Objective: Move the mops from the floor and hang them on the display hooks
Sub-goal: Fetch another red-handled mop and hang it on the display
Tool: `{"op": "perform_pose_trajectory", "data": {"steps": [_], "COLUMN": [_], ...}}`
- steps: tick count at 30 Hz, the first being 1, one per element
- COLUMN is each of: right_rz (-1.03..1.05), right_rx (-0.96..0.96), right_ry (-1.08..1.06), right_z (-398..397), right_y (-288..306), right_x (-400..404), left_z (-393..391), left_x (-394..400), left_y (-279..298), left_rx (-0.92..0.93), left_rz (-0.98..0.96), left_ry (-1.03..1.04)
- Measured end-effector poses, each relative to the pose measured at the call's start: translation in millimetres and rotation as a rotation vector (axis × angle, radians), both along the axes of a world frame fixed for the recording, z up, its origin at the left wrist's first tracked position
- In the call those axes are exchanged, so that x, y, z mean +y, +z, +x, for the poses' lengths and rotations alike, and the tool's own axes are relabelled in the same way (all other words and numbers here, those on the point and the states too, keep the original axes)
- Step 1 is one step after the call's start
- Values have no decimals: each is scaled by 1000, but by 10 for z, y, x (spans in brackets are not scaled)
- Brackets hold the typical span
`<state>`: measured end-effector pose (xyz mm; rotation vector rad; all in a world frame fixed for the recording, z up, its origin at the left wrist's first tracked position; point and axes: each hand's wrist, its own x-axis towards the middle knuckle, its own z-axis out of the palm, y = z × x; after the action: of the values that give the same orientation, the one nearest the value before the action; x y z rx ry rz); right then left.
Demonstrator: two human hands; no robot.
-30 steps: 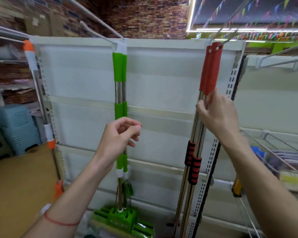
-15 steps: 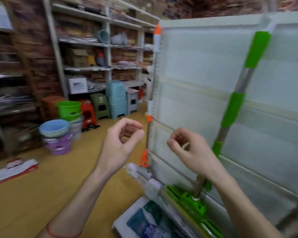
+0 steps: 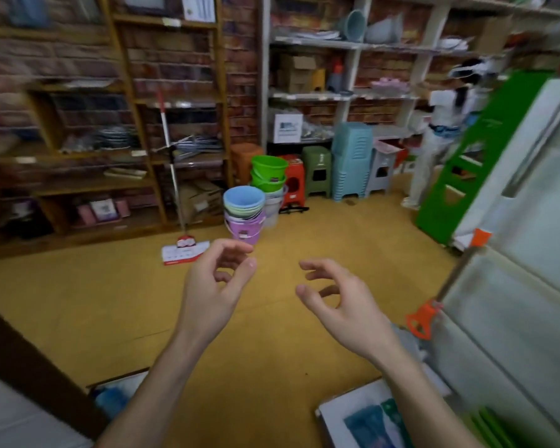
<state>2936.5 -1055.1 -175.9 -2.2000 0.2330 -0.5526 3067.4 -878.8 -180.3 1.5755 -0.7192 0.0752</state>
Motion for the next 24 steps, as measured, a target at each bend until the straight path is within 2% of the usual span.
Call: {"op": "perform_pose_trajectory", "data": {"steps": [6,12,24], "right_rz": [87,157,156], "right_rx": [9,32,108], "right_ry": [56,157,343], "right_z": [973,2098,4167], "right_y": [-222,-413,-334], "right_x": [-127,-591,-1399], "left_z": [657,1578,3193], "left_x": [6,-274,-865], "left_y": [-245,-359,-279], "left_rx": [48,70,109], "left_rz": [48,80,123], "left_ry": [123,243,428]}}
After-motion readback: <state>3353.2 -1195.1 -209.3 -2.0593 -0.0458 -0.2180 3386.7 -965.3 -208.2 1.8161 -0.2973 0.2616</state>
